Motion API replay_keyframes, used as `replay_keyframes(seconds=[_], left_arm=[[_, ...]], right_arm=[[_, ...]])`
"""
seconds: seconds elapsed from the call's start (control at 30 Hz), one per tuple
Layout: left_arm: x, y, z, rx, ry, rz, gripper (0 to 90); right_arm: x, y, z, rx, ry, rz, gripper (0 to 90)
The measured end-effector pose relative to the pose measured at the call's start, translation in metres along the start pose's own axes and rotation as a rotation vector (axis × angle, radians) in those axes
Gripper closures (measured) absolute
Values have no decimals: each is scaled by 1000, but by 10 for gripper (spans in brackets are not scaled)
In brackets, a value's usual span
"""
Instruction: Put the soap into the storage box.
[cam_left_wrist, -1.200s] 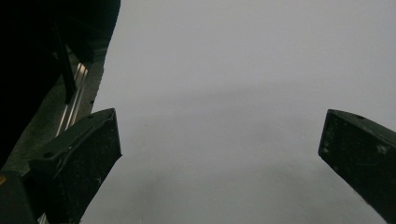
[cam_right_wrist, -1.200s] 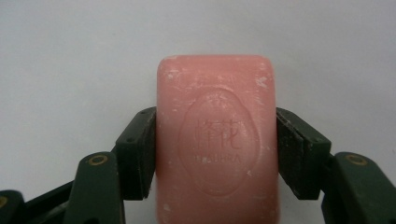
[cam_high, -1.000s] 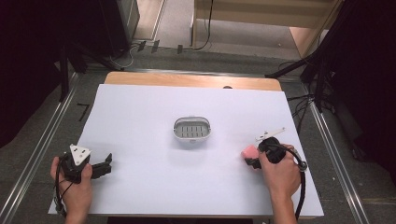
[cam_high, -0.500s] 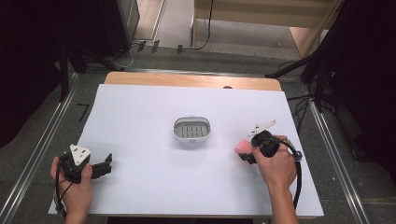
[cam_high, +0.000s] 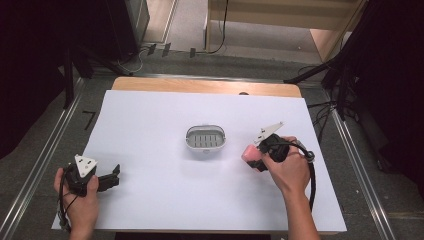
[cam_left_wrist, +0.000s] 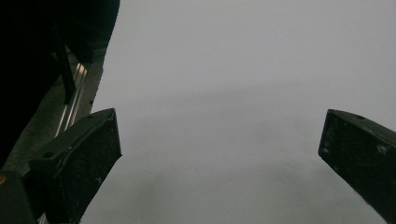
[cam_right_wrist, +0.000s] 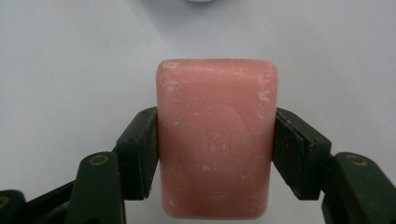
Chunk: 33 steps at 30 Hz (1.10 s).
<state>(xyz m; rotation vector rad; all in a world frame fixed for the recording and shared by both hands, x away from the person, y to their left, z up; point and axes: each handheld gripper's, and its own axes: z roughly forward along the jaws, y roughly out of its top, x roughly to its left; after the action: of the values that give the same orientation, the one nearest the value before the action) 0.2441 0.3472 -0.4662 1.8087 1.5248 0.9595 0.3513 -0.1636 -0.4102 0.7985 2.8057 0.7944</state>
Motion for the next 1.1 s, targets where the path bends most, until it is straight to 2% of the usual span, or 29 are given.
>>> replay_keyframes(seconds=[0.53, 0.73, 1.1], left_arm=[[0, 0, 0, 4, 3, 4, 0], [0, 0, 0, 0, 0, 2, 0], [0, 0, 0, -1, 7, -2, 0]], right_arm=[[-1, 30, 4, 4, 41, -85, 389], [-2, 38, 9, 14, 58, -100, 390], [3, 60, 16, -12, 104, -185, 390]])
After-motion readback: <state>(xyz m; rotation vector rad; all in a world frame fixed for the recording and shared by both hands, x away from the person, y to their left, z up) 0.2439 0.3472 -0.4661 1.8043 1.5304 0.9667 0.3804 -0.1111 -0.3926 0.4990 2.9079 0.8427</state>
